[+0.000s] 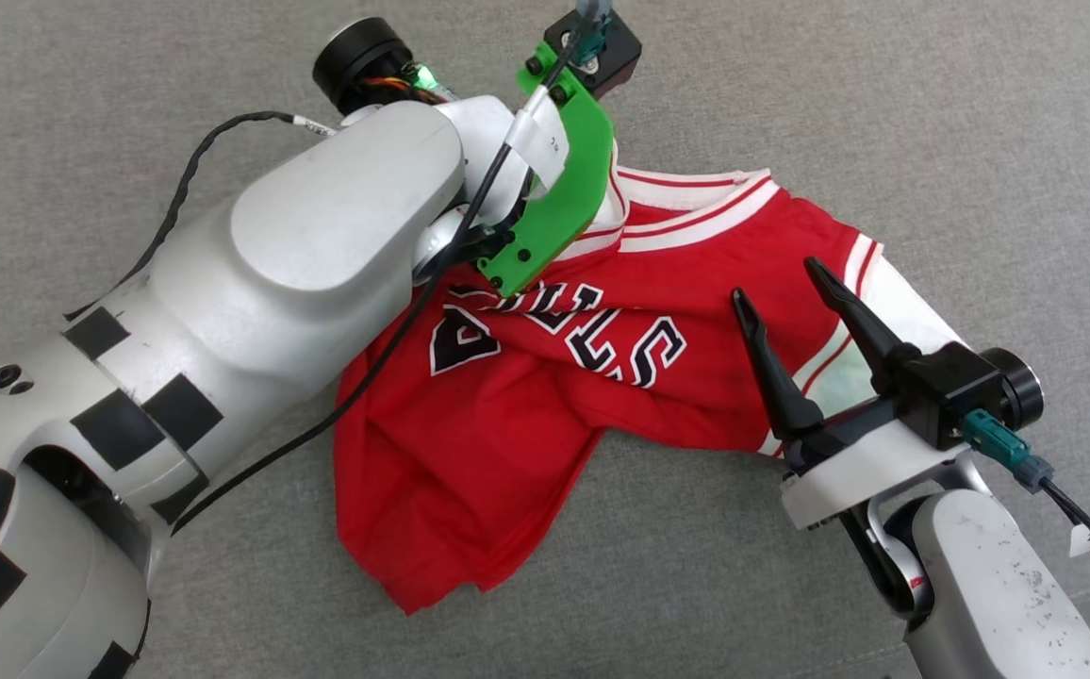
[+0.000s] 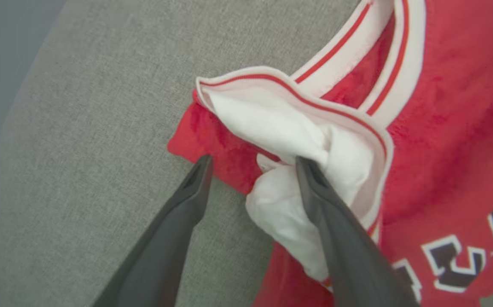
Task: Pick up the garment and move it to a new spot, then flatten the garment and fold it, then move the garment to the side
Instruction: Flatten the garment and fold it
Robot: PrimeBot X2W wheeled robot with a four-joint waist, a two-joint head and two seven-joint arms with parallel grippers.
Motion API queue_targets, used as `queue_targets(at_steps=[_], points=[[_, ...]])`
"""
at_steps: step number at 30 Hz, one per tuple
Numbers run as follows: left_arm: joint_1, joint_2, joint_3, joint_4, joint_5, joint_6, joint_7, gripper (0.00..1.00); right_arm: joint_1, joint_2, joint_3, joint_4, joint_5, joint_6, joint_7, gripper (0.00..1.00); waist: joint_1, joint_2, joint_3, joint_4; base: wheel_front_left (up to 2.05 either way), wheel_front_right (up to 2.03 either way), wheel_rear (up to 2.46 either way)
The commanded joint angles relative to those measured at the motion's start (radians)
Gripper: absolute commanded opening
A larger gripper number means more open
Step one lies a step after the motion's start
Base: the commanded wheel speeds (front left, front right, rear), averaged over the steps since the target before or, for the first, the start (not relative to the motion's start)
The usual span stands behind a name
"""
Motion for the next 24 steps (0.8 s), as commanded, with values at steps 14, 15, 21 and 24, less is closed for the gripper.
queue_targets(at_steps=[14, 15, 21, 24], points=[[0.143, 0.086, -0.008, -0.084, 0.017, -0.003, 0.097, 0.0, -0.058, 0.015, 0.001, 0.037, -0.024, -0.001, -0.036, 1.0, -0.0001, 0.0, 0.071, -0.015, 0.0, 0.0, 0.0], [0.141, 0.088, -0.008, -0.088, 0.015, -0.003, 0.089, 0.0, -0.057, 0.015, -0.001, 0.037, -0.026, -0.001, -0.037, 1.0, -0.0001, 0.0, 0.068, -0.012, 0.0, 0.0, 0.0], [0.114, 0.104, -0.008, -0.125, -0.015, -0.003, -0.139, 0.0, -0.013, 0.005, -0.038, 0.039, -0.037, -0.001, -0.043, 1.0, -0.0001, 0.0, -0.009, 0.047, 0.0, 0.0, 0.0], [0.11, 0.123, -0.007, -0.132, -0.029, -0.003, -0.266, 0.0, 0.008, 0.002, -0.049, 0.035, -0.043, -0.001, -0.044, 1.0, -0.0001, 0.0, -0.041, 0.076, 0.0, 0.0, 0.0]])
